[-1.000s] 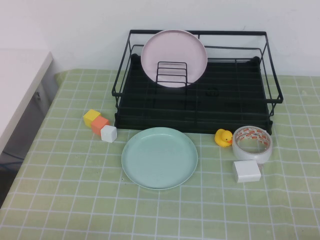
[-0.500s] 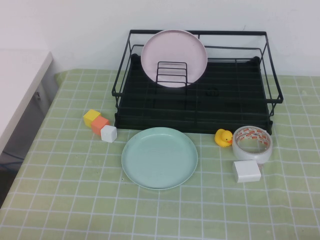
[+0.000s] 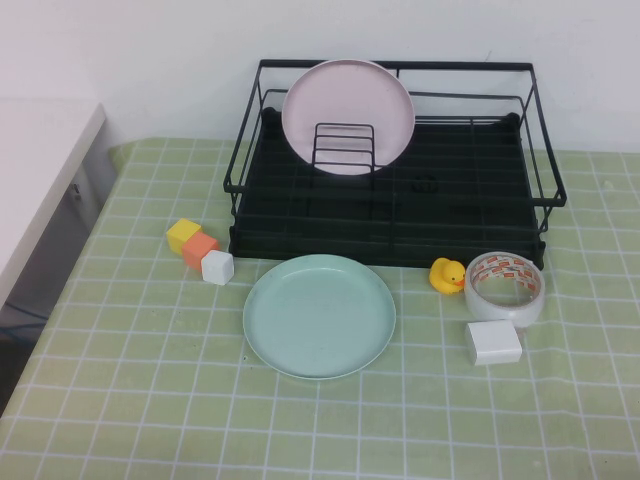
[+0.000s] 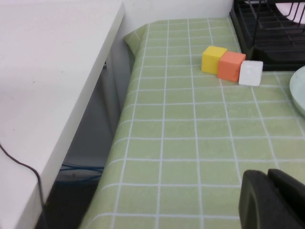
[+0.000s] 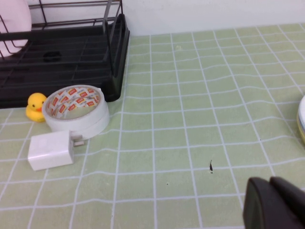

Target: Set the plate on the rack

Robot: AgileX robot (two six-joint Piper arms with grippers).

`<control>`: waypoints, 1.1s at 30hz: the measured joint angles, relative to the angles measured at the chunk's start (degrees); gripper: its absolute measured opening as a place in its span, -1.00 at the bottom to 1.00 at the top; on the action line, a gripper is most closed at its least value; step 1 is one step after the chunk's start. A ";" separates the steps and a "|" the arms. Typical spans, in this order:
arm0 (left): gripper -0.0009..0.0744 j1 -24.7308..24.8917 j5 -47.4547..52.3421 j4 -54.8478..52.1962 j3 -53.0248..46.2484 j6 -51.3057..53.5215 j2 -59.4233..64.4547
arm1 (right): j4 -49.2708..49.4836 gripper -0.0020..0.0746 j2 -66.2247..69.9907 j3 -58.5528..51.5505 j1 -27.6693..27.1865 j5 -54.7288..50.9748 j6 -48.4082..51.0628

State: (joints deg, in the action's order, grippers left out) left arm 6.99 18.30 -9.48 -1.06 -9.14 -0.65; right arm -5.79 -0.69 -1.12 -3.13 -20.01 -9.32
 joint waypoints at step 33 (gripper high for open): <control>-0.98 0.00 -9.58 58.07 5.22 -5.93 3.38 | 38.38 -0.95 0.00 -0.47 0.00 6.72 2.39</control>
State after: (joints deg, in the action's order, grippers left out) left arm 6.99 8.72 48.58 4.16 -15.07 2.73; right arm 32.59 -0.69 -1.60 -3.13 -13.29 -6.93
